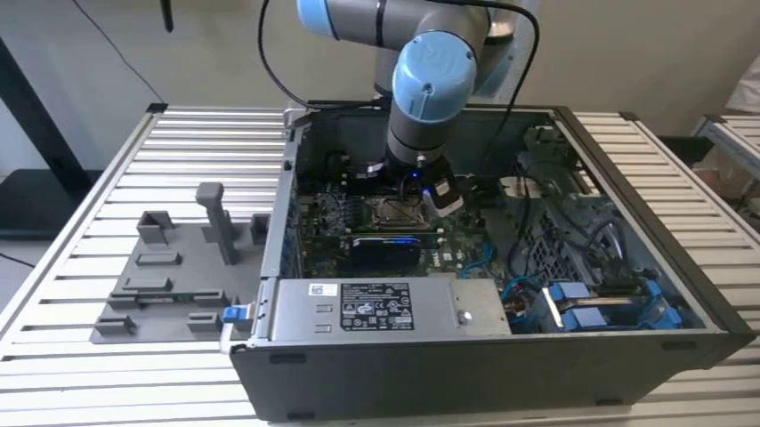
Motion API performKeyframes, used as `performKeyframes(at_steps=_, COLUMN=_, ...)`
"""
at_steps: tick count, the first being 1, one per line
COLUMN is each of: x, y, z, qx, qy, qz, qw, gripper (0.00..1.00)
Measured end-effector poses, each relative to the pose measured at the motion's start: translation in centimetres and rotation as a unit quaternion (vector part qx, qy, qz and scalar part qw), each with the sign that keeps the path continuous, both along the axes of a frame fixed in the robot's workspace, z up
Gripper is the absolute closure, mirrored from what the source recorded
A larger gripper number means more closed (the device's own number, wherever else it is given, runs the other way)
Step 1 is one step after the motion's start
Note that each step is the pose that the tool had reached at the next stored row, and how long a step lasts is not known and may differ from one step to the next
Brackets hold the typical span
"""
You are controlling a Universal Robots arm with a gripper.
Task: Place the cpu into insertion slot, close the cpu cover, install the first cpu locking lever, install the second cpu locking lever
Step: 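Install the first cpu locking lever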
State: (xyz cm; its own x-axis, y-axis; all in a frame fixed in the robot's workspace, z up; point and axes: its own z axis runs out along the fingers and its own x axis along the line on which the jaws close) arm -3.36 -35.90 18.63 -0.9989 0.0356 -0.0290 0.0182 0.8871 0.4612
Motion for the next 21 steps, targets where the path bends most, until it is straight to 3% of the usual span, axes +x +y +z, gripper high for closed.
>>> performKeyframes(at_steps=6, x=0.01, y=0.16, z=-0.11, qx=-0.0008, qy=0.0001, qz=0.000, qw=1.00000, gripper=0.89)
performKeyframes(at_steps=12, x=0.02, y=0.69, z=-0.32, qx=-0.0028, qy=0.0000, qz=0.000, qw=1.00000, gripper=0.89)
performKeyframes(at_steps=16, x=-0.12, y=0.70, z=1.28, qx=-0.0026, qy=0.0000, qz=0.000, qw=1.00000, gripper=0.89)
performKeyframes(at_steps=18, x=-0.76, y=0.69, z=1.96, qx=-0.0020, qy=0.0001, qz=0.000, qw=1.00000, gripper=0.89)
performKeyframes(at_steps=21, x=-2.12, y=0.68, z=2.19, qx=-0.0019, qy=0.0001, qz=0.000, qw=1.00000, gripper=0.89)
